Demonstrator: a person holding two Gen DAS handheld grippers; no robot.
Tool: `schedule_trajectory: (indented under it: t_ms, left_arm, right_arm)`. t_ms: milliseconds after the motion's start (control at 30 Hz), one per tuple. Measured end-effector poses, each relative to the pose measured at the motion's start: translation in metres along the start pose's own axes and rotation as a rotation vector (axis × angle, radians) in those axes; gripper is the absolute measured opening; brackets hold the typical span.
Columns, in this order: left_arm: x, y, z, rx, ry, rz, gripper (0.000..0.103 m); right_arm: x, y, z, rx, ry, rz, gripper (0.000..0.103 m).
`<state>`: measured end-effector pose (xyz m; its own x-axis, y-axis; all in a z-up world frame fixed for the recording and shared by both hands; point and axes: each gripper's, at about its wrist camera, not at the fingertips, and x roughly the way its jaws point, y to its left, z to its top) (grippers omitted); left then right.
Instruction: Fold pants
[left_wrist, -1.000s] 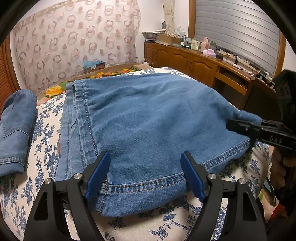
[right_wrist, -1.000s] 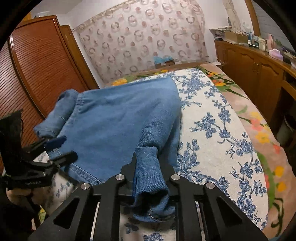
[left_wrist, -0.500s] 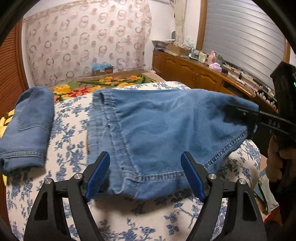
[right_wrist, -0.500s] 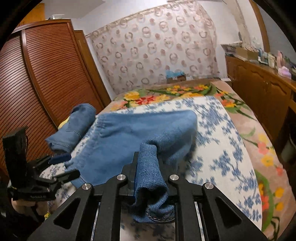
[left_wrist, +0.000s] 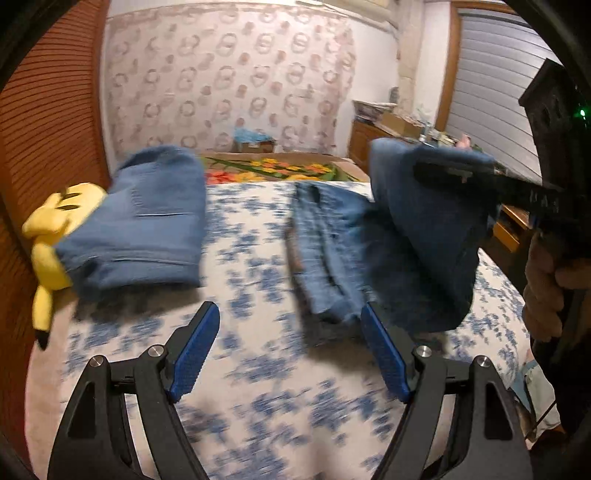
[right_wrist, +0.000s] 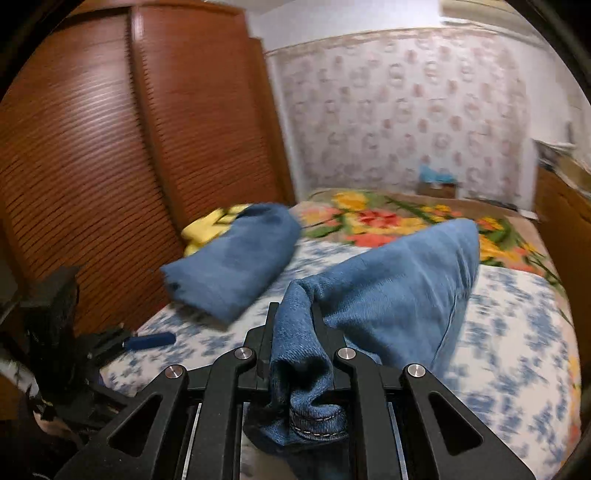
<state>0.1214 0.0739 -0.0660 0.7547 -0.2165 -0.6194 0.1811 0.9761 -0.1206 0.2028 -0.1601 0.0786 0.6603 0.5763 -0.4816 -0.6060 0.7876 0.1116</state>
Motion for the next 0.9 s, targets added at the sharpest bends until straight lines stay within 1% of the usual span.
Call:
schedule_trajectory:
  t_ms: [133, 233, 300, 367, 467, 567, 633, 733, 800, 900]
  left_arm:
    - [-0.012, 0.021, -0.003, -0.026, -0.014, 0.047, 0.08]
    - [-0.015, 0.035, -0.003, -0.049, -0.023, 0.065, 0.08]
    - [-0.015, 0.04, -0.003, -0.062, -0.027, 0.072, 0.08]
    - [-0.014, 0.043, -0.001, -0.076, -0.033, 0.069, 0.08]
    - [-0.013, 0.04, 0.003, -0.086, -0.044, 0.055, 0.08]
    - [-0.012, 0.031, 0.007, -0.068, -0.05, 0.044, 0.08]
    - [-0.01, 0.024, 0.011, -0.054, -0.05, 0.032, 0.08]
    - [-0.006, 0.014, 0.017, -0.033, -0.046, 0.011, 0.08]
    - [-0.001, 0.003, 0.022, -0.014, -0.04, -0.005, 0.08]
    - [0.007, -0.01, 0.026, 0.009, -0.029, -0.027, 0.08]
  right_arm:
    - [0.037, 0.018, -0.013, -0.038, 0.083, 0.056, 0.014]
    - [0.056, 0.015, -0.032, -0.018, 0.156, 0.094, 0.014]
    - [0.063, 0.012, -0.039, -0.012, 0.181, 0.109, 0.014]
    - [0.062, 0.009, -0.038, 0.002, 0.179, 0.118, 0.019]
    - [0.053, 0.009, -0.028, 0.01, 0.165, 0.133, 0.034]
    - [0.033, 0.012, -0.024, -0.007, 0.118, 0.122, 0.038]
    - [0.021, 0.012, -0.024, -0.017, 0.081, 0.095, 0.039]
    - [0.009, 0.006, -0.024, -0.04, 0.01, -0.015, 0.041]
    - [0.01, -0.004, -0.023, -0.028, 0.01, -0.044, 0.041]
    - [0.028, -0.022, -0.024, -0.025, 0.032, -0.13, 0.041]
